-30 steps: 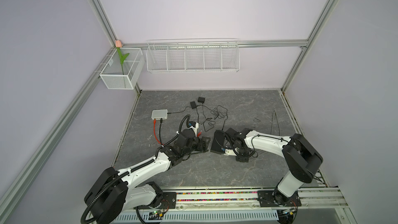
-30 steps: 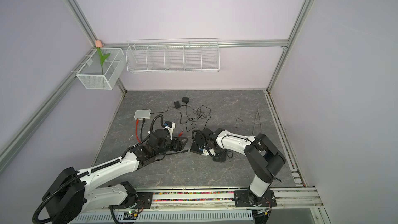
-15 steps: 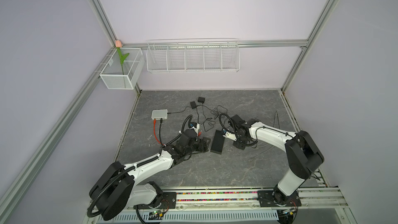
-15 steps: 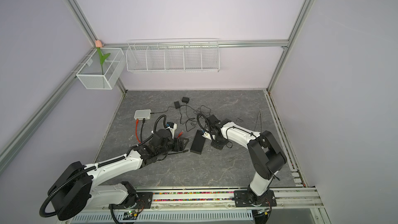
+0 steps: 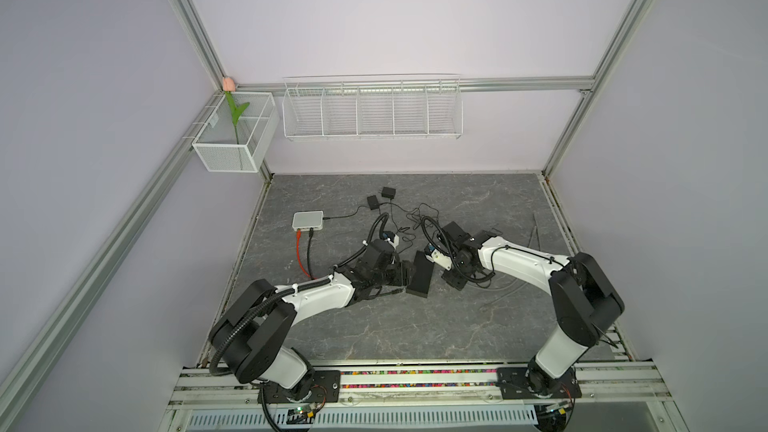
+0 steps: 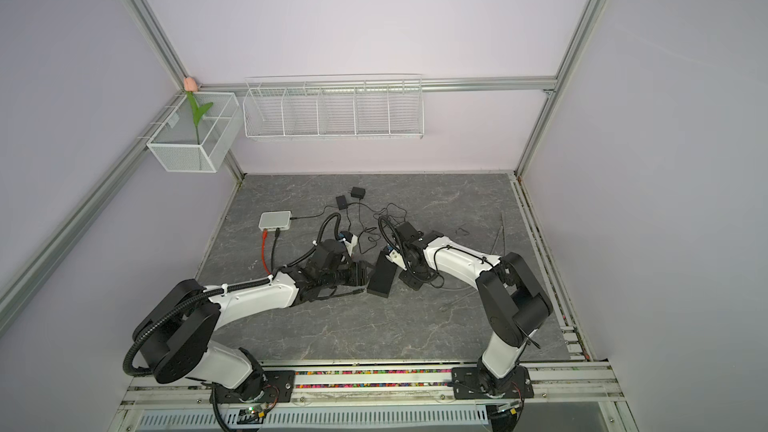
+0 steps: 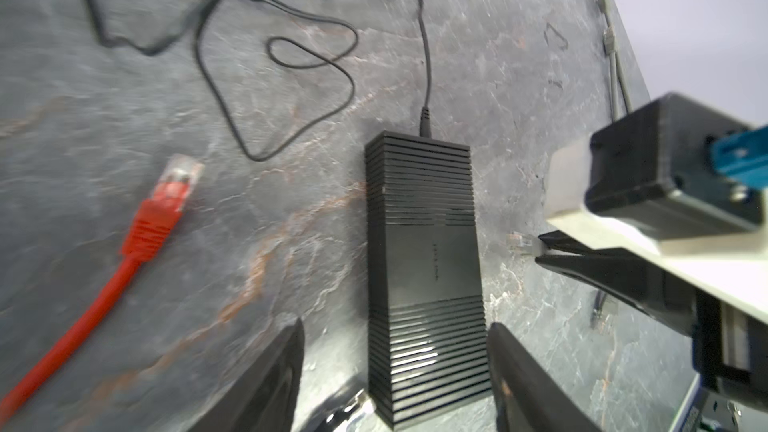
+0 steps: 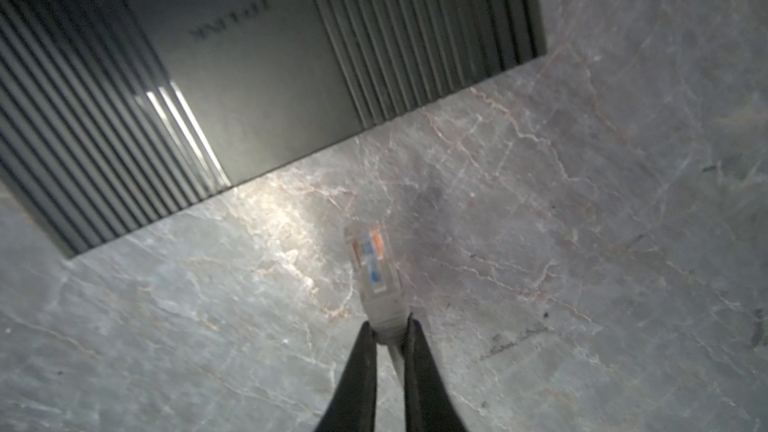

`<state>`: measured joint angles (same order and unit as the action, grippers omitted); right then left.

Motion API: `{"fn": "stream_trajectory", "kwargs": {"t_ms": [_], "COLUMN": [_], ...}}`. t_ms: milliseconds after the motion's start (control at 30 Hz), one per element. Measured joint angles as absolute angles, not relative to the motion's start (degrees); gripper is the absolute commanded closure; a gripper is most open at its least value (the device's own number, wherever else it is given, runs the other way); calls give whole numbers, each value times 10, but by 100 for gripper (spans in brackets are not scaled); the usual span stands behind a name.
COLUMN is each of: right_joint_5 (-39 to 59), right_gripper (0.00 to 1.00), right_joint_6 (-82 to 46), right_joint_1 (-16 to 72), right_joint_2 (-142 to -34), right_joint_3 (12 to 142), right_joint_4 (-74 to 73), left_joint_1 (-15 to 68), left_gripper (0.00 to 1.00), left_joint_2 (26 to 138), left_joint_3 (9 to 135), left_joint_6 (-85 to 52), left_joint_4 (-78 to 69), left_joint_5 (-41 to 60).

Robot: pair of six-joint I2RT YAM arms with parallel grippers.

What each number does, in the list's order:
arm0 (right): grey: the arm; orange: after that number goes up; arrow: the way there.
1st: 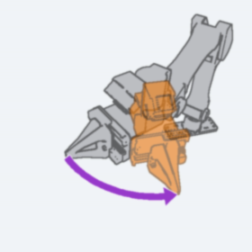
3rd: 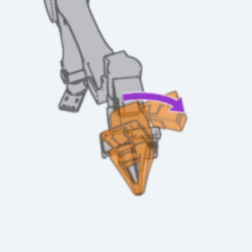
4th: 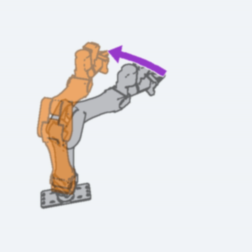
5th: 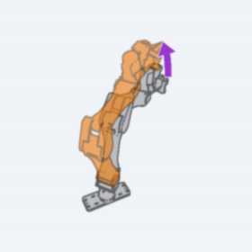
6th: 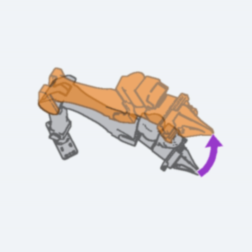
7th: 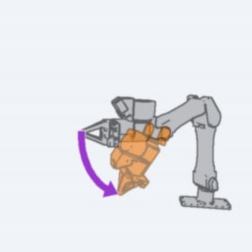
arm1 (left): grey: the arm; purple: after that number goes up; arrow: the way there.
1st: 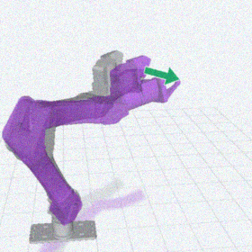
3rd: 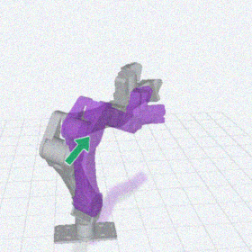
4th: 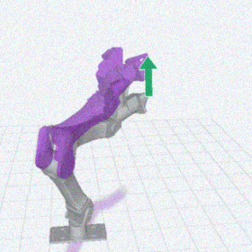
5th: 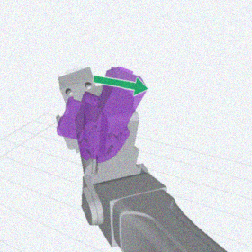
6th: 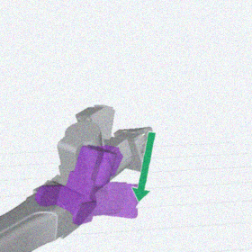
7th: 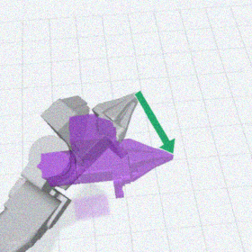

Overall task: Insert the plug into the switch port
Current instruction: 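Carry the grey plug to the switch with the right gripper while the left holds it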

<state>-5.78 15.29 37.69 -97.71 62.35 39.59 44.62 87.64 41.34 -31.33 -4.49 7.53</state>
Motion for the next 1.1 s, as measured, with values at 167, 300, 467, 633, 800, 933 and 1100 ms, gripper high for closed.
{"fn": "stream_trajectory", "kwargs": {"t_ms": [167,300,467,633,800,933,1100], "right_joint_5": [-58,-58,-62,-62,-62,-61,-62], "right_gripper": [92,92,92,92,92,93,93], "right_joint_6": [124,109,93,81,72,69,68], "right_joint_1": [407,429,445,453,457,463,474], "right_joint_2": [-957,-940,-938,-937,-933,-931,-937], "right_joint_3": [613,606,592,563,557,557,567], "right_joint_4": [396,395,393,389,383,376,376], "left_joint_1": [446,446,446,446,446,446,446], "left_gripper": [34,39,48,51,54,57,60], "left_joint_2": [900,900,901,912,927,935,936], "left_joint_3": [417,414,402,393,392,392,392], "left_joint_6": [-312,-316,-329,-333,-331,-330,-330], "left_joint_4": [-43,-54,-74,-90,-88,-87,-87], "left_joint_5": [97,118,141,158,161,162,165]}}
